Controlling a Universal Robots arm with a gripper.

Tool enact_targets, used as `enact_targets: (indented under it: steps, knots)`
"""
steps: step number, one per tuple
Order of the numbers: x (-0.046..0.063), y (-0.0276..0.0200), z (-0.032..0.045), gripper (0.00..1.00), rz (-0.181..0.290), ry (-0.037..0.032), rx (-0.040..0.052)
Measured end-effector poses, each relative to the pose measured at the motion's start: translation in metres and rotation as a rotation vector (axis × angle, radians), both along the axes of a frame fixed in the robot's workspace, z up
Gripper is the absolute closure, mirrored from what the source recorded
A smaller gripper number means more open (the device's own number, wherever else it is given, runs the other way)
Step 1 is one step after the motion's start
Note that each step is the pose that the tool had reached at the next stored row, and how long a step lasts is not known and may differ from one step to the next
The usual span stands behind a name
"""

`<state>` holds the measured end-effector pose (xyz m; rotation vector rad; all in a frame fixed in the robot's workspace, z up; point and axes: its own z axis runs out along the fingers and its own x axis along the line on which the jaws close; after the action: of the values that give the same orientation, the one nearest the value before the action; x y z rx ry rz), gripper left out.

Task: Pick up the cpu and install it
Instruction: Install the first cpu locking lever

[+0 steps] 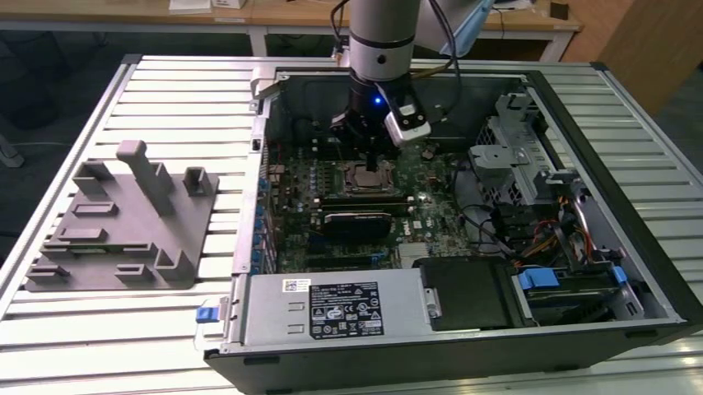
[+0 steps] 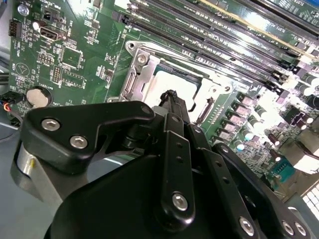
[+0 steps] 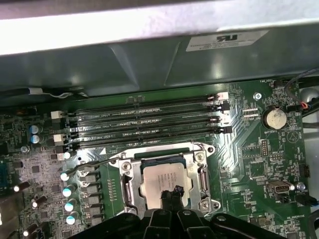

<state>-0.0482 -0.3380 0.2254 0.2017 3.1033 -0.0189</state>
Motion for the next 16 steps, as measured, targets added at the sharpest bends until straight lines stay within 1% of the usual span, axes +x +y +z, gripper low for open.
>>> enact_targets:
  steps: [5,9,11,16]
  knots:
    - [0.0,0.0001,0.0066,0.89,0.0,-0.0001,0.0002]
    - [-0.001,0.0001,0.0074,0.89,0.0,-0.0002,0.0003]
    - [-0.003,0.0,0.0075,0.89,0.0,-0.0002,0.0004]
    - [-0.013,-0.0001,0.0074,0.89,0.0,-0.0005,0.0014]
